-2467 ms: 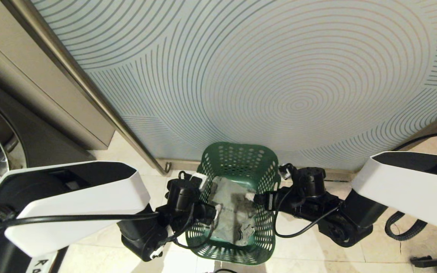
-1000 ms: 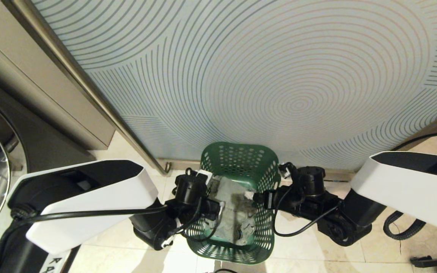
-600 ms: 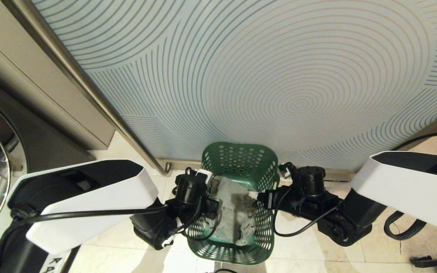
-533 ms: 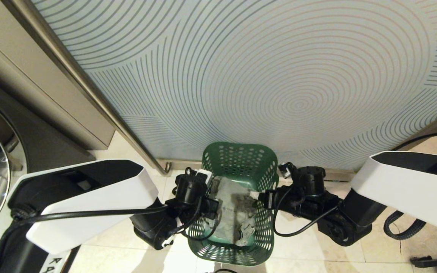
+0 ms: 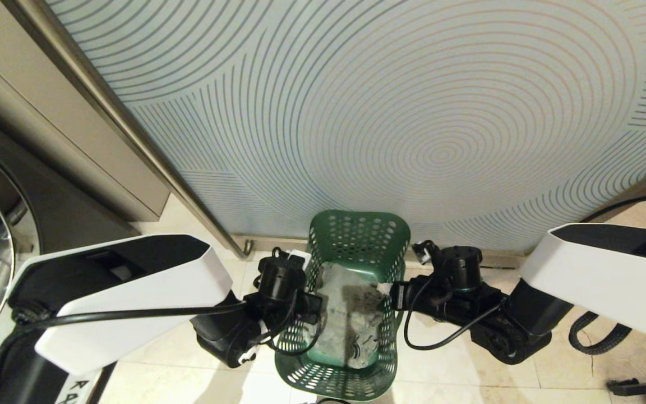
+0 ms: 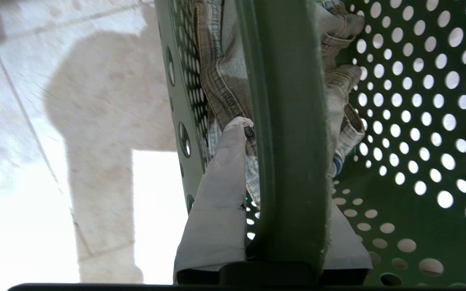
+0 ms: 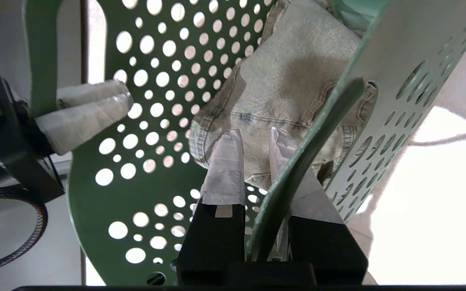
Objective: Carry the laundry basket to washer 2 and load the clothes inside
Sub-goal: Pick up the clothes basket and put it beside the washing machine
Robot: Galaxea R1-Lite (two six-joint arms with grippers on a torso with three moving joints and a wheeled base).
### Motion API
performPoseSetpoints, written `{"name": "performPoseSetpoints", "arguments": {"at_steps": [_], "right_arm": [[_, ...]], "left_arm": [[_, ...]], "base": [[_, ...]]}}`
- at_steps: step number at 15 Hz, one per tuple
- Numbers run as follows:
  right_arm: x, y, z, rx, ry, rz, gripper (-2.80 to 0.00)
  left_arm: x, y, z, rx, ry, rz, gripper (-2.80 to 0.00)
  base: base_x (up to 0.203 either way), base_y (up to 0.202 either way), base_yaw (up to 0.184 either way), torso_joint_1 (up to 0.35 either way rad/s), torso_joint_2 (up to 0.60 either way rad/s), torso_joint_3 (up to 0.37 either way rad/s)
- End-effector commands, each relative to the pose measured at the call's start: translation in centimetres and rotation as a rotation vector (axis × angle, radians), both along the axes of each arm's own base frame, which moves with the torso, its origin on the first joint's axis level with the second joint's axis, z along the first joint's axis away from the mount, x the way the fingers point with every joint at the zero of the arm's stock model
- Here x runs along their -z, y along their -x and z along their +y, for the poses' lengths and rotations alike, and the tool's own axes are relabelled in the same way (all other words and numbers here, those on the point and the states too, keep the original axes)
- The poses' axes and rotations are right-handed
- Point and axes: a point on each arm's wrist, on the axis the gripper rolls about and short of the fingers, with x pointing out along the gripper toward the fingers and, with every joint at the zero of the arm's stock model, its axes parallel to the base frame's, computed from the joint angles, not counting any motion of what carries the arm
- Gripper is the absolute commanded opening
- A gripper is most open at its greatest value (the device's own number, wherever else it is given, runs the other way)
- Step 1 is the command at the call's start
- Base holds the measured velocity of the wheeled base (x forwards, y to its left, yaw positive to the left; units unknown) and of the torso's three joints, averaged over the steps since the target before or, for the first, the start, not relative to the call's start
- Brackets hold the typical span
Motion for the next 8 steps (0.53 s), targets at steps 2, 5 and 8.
{"name": "performPoseSetpoints", "arguments": {"at_steps": [2, 5, 8], "right_arm": [[-3.8, 0.9, -0.1, -0.002, -0.071, -0.056, -2.8], [-8.0, 3.4, 0.3, -0.044, -0.121, -0.065, -2.8], [-11.0, 6.5, 0.5, -0.086, -0.122, -0.03, -2.8]], "left_arm": [[-3.0, 1.0, -0.1, -0.001, 0.056, -0.003, -2.8], [-6.1, 3.0, 0.7, 0.013, 0.07, 0.001, -2.8], [-8.1, 5.1, 2.1, 0.01, 0.053, 0.043, -2.8]], "base": [[0.0, 0.0, 0.0, 0.0, 0.0, 0.0], [0.0, 0.0, 0.0, 0.0, 0.0, 0.0], [0.0, 0.0, 0.0, 0.0, 0.0, 0.0]]}}
